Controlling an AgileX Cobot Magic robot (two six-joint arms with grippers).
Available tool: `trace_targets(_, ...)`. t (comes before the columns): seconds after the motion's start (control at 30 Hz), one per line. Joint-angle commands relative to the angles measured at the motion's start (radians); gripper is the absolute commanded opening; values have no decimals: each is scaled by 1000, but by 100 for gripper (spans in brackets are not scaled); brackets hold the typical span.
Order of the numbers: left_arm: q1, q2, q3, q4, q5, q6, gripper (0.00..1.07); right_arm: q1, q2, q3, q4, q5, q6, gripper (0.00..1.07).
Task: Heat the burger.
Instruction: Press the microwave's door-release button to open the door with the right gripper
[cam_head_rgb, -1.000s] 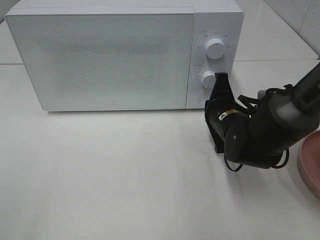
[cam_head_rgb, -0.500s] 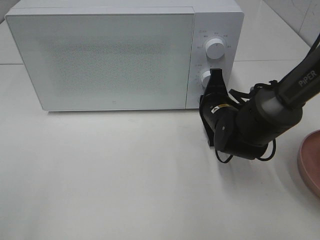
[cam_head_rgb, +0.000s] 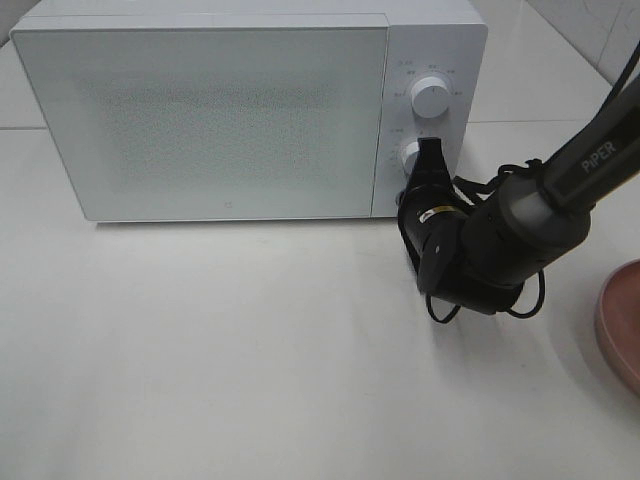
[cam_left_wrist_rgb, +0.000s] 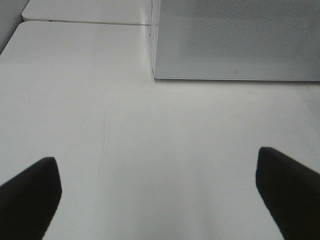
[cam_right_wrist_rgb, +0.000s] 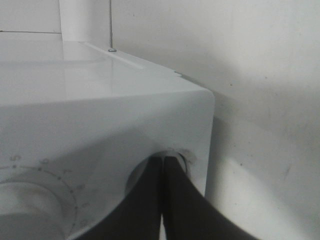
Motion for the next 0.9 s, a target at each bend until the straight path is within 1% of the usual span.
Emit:
trace_targets(0.03, -2, -17, 2, 1, -2, -5, 98, -9, -4, -35, -7, -82, -26, 0)
trace_targets(0.27, -2, -17, 2, 1, -2, -5, 98, -18, 2, -79, -12, -129, -45, 0)
trace_targets(0.33, -2, -17, 2, 1, -2, -5, 98, -20, 20, -112, -17, -137, -42, 0)
trace_targets(0.43, -2, -17, 2, 1, -2, -5, 98, -20, 28, -135, -20, -142, -44, 0)
trace_targets(0.9, -2, -17, 2, 1, -2, -5, 98, -20, 28, -143, -17, -126, -97, 0)
